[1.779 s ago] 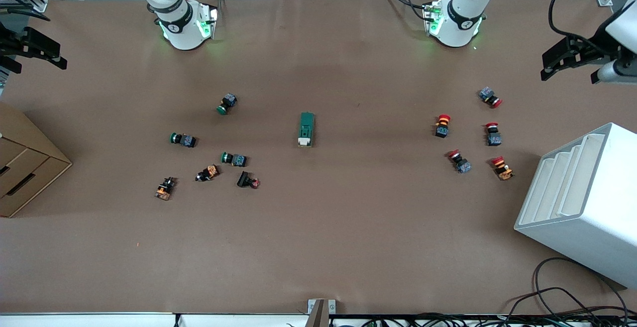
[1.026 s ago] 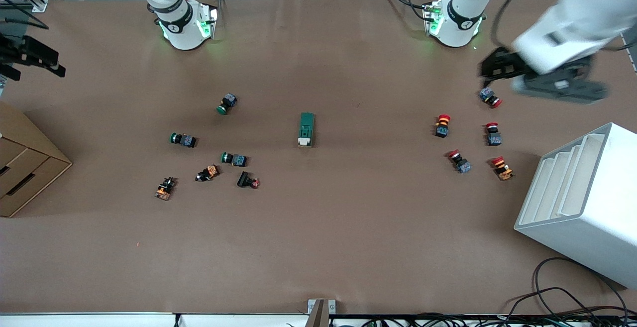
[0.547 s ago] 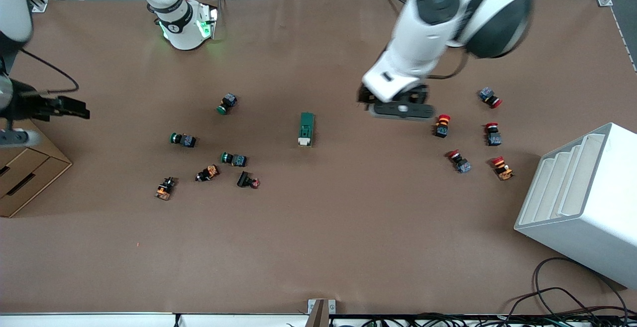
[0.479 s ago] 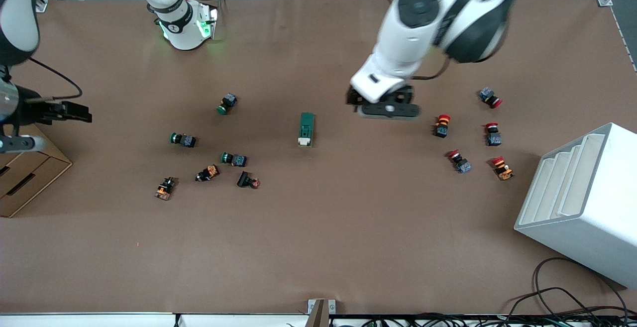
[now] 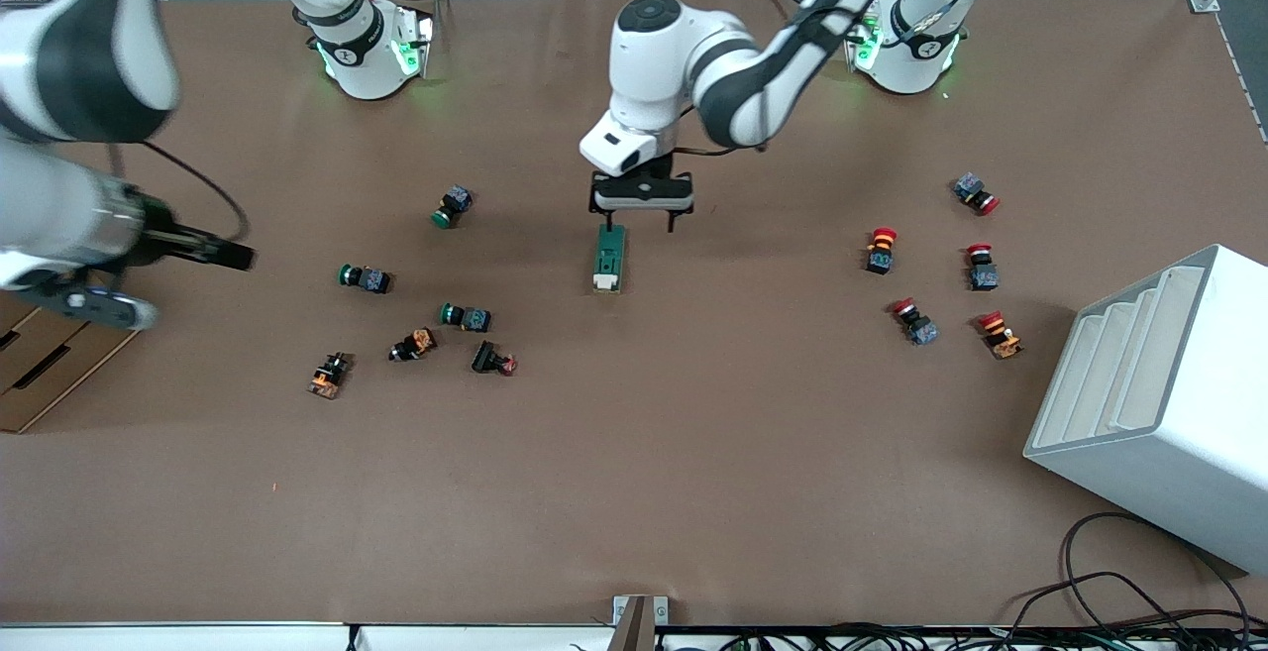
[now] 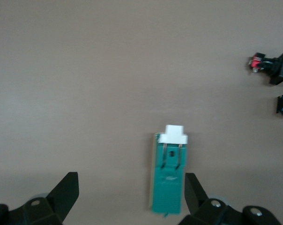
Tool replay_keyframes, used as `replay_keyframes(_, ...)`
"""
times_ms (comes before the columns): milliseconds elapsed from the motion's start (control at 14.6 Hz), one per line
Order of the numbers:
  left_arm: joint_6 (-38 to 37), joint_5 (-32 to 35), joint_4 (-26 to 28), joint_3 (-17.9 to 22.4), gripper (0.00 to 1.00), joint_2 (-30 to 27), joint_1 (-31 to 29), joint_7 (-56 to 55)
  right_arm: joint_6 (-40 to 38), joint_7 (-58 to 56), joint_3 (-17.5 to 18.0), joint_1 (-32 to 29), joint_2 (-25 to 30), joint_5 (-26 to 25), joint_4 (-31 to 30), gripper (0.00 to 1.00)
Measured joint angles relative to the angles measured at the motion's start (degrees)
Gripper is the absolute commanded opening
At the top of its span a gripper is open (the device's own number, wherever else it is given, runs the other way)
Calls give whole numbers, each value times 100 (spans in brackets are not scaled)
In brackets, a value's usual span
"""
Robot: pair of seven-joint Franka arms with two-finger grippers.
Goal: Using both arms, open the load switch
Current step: 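Lower the left gripper onto the switch base while the right gripper approaches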
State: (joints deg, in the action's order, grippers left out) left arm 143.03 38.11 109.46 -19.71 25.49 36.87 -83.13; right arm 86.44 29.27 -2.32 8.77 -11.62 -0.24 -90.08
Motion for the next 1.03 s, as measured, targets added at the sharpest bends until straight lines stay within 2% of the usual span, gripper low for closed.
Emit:
replay_keyframes(205,101,1854,-54,0,99,546,259,-1667,66,2234,25,720,-320,291,7,100)
replay_keyframes(342,85,2745,-68,1,98,790,404,-2461,138,3746,28,1181,-669,392,121,100)
replay_keyframes(684,-441,3899,-158,7,99,1098,856,-3546,452,6802,37,2154,-2043,621,937,100)
replay_keyframes(821,-666,4325,-160,9,99,1214,928,-3985,716,7475,28,2216,-2520,1042,1265,100)
replay_keyframes(1026,-1002,4858,-169,11,100,1462,997,-4539,1102,8115,5,2221,-2911,1508,1481,100)
